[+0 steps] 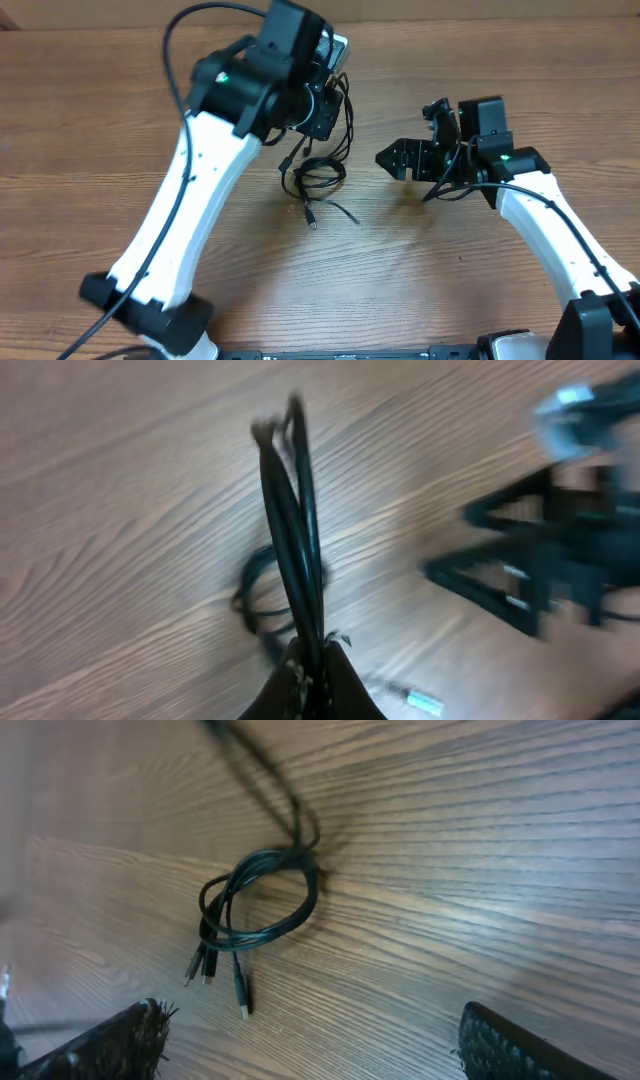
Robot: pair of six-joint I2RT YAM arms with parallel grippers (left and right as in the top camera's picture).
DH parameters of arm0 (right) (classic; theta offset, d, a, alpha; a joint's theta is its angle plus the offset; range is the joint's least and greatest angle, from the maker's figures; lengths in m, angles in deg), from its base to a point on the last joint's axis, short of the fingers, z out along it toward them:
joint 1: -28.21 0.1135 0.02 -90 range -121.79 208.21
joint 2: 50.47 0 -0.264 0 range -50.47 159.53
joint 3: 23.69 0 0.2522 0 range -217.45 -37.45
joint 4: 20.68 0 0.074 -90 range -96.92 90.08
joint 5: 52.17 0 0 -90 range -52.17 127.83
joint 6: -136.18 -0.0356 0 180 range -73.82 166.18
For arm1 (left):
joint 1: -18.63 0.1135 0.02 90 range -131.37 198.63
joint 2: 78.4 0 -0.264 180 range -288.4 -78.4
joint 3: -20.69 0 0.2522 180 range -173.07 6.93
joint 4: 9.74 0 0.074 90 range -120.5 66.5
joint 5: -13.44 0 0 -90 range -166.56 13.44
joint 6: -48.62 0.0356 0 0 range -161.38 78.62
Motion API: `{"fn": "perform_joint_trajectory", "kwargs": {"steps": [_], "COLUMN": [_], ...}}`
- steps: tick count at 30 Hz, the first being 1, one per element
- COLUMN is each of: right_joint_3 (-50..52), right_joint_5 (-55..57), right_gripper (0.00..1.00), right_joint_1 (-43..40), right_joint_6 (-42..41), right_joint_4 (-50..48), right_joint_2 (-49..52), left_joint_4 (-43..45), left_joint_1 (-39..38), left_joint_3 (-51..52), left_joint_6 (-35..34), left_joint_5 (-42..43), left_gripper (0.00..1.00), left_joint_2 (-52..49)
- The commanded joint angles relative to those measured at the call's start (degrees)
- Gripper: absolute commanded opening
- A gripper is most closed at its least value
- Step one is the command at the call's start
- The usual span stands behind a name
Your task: Untangle cables
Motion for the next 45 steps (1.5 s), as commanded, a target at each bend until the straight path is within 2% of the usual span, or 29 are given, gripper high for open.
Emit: {"fn": "perform_joint_trajectory", "kwargs": {"steps": [1,7,10,14,17,20,21,23,25,29,30,33,40,45], "right_joint_3": [-1.73,-1.73,-1.73,-1.73,-1.73,-1.73,-1.73,-1.73,-1.73,-1.73,-1.73,-1.73,-1.73,-1.73], "right_joint_5": [3.91,8.96,8.96,8.96,8.96,8.94,8.94,8.94,8.94,8.94,8.94,8.94,8.96,8.94], "right_gripper": [0.91,0.91,0.91,0.92,0.92,0.92,0.92,0.92,0.92,0.93,0.93,0.93,0.94,0.94], "right_joint_1": [0.61,0.59,0.59,0.59,0.59,0.59,0.59,0.59,0.59,0.59,0.59,0.59,0.59,0.59], "right_joint_6": [0.0,-0.02,0.0,0.0,0.02,0.02,0.0,0.02,0.04,0.04,0.04,0.04,0.26,0.24], "right_joint_4": [0.24,2.38,3.39,4.22,4.44,4.59,4.76,5.05,5.4,5.86,5.88,6.16,7.17,7.13], "right_joint_2": [-0.22,-0.22,-0.22,-0.22,-0.22,-0.22,-0.22,-0.22,-0.22,-0.22,-0.22,-0.22,-0.22,-0.22], "left_joint_4": [0.22,8.59,13.68,16.92,15.96,12.79,11.32,8.9,6.99,4.15,3.8,2.56,-3.08,-2.12], "left_joint_1": [0.5,0.52,0.87,2.12,3.72,4.92,5.27,5.64,5.66,5.46,5.46,5.46,5.75,6.01], "left_joint_3": [-0.83,-0.83,-0.83,-0.83,-0.81,-0.79,-0.79,-0.79,-0.79,-0.79,-0.79,-0.79,-0.79,-0.79], "left_joint_6": [1.75,1.44,-0.83,-7.63,-13.33,-17.27,-18.16,-19.32,-19.3,-18.82,-17.66,-12.87,-7.8,-4.72], "left_joint_5": [-6.27,-2.82,-10.36,-25.46,-29.35,-28.15,-27.74,-27.63,-26.77,-18.93,-16.13,-9.53,-12.37,-13.11], "left_gripper": [0.04,0.04,0.04,0.04,0.08,0.32,0.47,0.66,0.72,0.7,0.67,0.66,0.75,0.79], "left_joint_2": [-2.8,-3.58,-3.61,-3.61,-3.67,-3.67,-3.69,-4.04,-4.48,-6.14,-6.56,-9.31,-17.0,-22.16]}}
